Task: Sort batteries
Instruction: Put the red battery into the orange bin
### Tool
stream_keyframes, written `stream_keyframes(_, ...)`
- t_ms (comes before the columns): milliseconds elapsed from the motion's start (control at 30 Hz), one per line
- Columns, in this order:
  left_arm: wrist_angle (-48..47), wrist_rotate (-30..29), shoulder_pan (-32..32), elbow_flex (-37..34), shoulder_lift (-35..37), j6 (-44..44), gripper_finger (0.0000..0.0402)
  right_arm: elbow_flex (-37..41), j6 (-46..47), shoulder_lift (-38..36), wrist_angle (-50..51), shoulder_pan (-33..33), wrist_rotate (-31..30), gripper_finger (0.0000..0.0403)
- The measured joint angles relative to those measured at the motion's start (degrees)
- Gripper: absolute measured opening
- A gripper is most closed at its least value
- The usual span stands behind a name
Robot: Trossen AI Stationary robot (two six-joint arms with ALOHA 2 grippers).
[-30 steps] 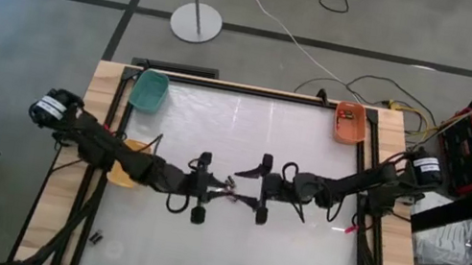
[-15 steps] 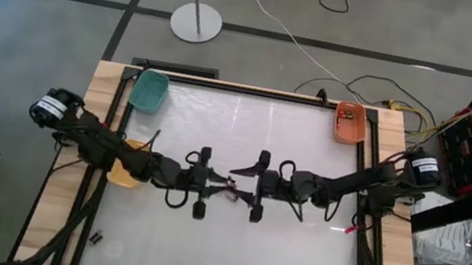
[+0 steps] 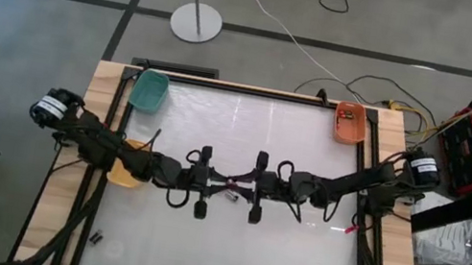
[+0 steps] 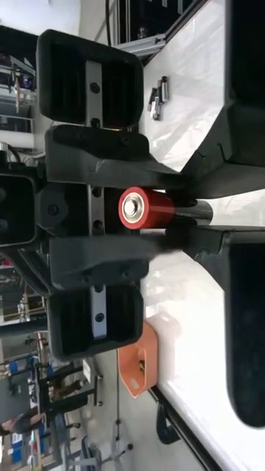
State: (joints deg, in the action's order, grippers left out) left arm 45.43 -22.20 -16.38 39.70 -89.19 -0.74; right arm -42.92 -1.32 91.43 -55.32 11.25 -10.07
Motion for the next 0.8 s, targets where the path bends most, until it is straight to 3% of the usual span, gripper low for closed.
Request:
stream_keyframes(67,0.34,-0.1,-0.02,0.0,0.01,0.24,0.0022,0.0,-0.22,-0.16,0.58,0.02,0.02,0.0045)
stream_keyframes(267,-2.55,-3.09,-0.05,0.0,1.46,-1.53,0.0062,-2.41,0.34,-2.12,8.46,-0.5,-0.39,0.0045)
stream_keyframes(367,-7.79,-5.53,-0.71,0.0,3.69,-1.55,0.0101,-7.67,0.83,-4.67,24.45,-1.9,-0.62,0.0045)
stream_keyframes(467,-16.16,-6.37,-1.99,0.0,6.11,0.18,0.0135,-14.75,3.12,-6.83,47.8,-5.11,-0.31,0.0045)
stream_keyframes(633,-27.25,-6.49,-4.17,-0.24,8.12,7.45,0.0165,-23.76,5.01,-8.1,77.96,-16.73,-8.31,0.0045)
stream_keyframes(800,-23.04,-9.45,-6.98,-3.45,6.9,8.2,0.0167,-23.58,10.27,-7.96,92.76,-35.04,-11.22,0.0045)
